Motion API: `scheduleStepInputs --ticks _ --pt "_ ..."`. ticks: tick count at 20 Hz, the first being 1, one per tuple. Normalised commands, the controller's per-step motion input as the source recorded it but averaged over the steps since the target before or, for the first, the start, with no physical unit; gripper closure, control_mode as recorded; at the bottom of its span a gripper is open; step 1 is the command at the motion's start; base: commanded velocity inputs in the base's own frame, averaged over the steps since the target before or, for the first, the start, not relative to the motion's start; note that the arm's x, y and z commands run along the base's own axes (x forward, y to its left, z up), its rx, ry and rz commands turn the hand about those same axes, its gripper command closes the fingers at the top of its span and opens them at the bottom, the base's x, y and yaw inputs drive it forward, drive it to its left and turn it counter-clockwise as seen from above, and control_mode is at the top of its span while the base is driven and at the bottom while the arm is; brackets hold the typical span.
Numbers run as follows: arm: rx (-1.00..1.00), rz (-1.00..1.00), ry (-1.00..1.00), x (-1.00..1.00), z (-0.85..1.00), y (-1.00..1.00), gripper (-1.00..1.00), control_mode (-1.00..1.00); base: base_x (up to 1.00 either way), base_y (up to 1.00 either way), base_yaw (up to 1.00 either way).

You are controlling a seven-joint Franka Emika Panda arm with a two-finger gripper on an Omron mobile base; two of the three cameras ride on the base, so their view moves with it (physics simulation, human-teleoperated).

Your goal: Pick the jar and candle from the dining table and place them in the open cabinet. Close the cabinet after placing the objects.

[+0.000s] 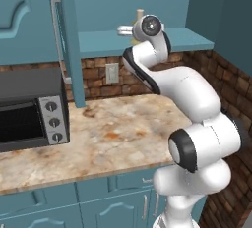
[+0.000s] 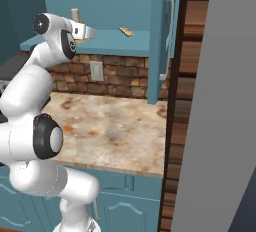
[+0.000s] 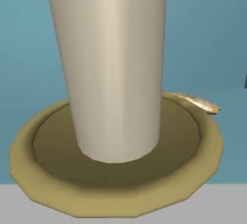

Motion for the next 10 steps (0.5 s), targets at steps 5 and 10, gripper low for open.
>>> scheduleStepInputs --ticks 5,10 --pt "0.0 0.0 0.0 0.76 -0.09 0.0 1.0 -1.0 0.0 0.0 0.0" --pt "0.0 0.0 0.0 0.66 -0.08 0.0 1.0 -1.0 0.0 0.0 0.0"
